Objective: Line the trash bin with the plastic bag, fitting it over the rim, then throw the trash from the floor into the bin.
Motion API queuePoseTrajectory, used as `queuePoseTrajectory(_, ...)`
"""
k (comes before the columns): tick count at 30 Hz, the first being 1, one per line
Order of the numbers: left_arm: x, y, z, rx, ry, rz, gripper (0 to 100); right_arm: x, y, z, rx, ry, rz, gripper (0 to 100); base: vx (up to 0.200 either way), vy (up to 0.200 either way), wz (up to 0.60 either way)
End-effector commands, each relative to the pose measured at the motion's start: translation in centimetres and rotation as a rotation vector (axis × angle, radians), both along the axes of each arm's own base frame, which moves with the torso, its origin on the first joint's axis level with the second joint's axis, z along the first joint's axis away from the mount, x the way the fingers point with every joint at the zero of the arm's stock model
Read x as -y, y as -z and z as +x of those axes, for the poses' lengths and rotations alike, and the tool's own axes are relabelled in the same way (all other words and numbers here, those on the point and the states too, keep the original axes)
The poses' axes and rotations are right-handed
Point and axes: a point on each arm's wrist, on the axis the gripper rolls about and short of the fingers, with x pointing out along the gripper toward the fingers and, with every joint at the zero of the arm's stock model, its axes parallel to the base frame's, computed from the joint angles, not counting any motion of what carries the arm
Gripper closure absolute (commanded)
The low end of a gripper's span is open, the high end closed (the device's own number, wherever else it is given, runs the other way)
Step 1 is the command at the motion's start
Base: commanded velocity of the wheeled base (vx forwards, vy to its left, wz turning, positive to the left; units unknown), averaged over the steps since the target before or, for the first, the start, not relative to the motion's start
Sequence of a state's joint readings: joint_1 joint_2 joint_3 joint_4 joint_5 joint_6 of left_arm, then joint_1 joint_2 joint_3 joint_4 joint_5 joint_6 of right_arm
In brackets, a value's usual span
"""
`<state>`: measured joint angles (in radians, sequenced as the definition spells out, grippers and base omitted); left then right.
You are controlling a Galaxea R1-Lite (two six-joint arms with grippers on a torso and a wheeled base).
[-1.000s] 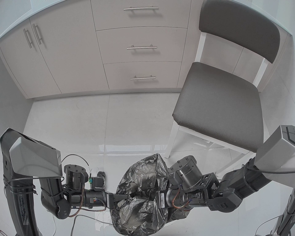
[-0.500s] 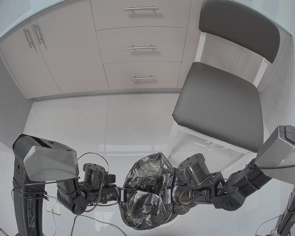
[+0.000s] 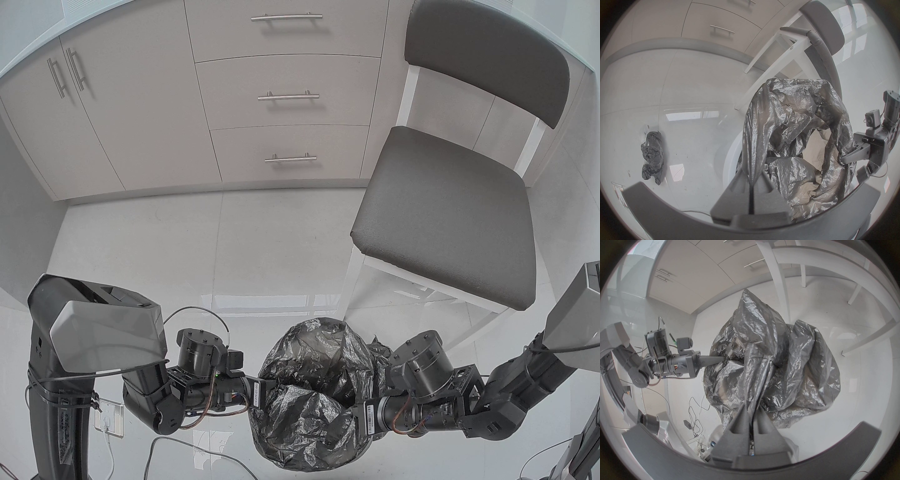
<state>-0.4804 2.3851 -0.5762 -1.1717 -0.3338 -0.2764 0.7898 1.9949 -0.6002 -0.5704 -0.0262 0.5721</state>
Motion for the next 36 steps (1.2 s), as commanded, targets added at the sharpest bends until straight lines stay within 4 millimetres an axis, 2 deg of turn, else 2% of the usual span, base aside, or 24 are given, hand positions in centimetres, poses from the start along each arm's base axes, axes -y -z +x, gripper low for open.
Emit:
queuePoseTrajectory(1, -0.1, 0.6, -0.5, -0.029, 0.002, 0.012, 100, 0.5, 0.4, -1.5, -0.028, -0.02, -0.019, 100, 0.0, 0.0, 0.0)
queuePoseTrajectory(6, -0.2, 1.4, -0.8, -0.044, 0.003, 0.025, 100, 0.5, 1.5, -2.1, -0.024, -0.036, -0.016, 100, 0.0, 0.0, 0.0)
queuePoseTrajectory(15, 0.3, 1.8, -0.8, -0.034, -0.009, 0.047, 100, -0.8, 4.8, -3.3, -0.018, -0.051, -0.058, 100, 0.0, 0.0, 0.0)
queuePoseTrajectory(22, 0.2, 1.8, -0.8, -0.037, -0.01, 0.046, 100, -0.1, 5.4, -3.0, -0.015, -0.006, -0.101, 100, 0.0, 0.0, 0.0)
queuePoseTrajectory(27, 0.2, 1.8, -0.8, -0.04, -0.014, 0.044, 100, 0.2, 5.1, -2.0, 0.017, 0.032, -0.102, 100, 0.0, 0.0, 0.0)
queuePoseTrajectory(36, 0.1, 1.8, -0.9, -0.041, -0.012, 0.047, 100, 0.3, 5.5, -2.2, 0.008, 0.032, -0.123, 100, 0.0, 0.0, 0.0)
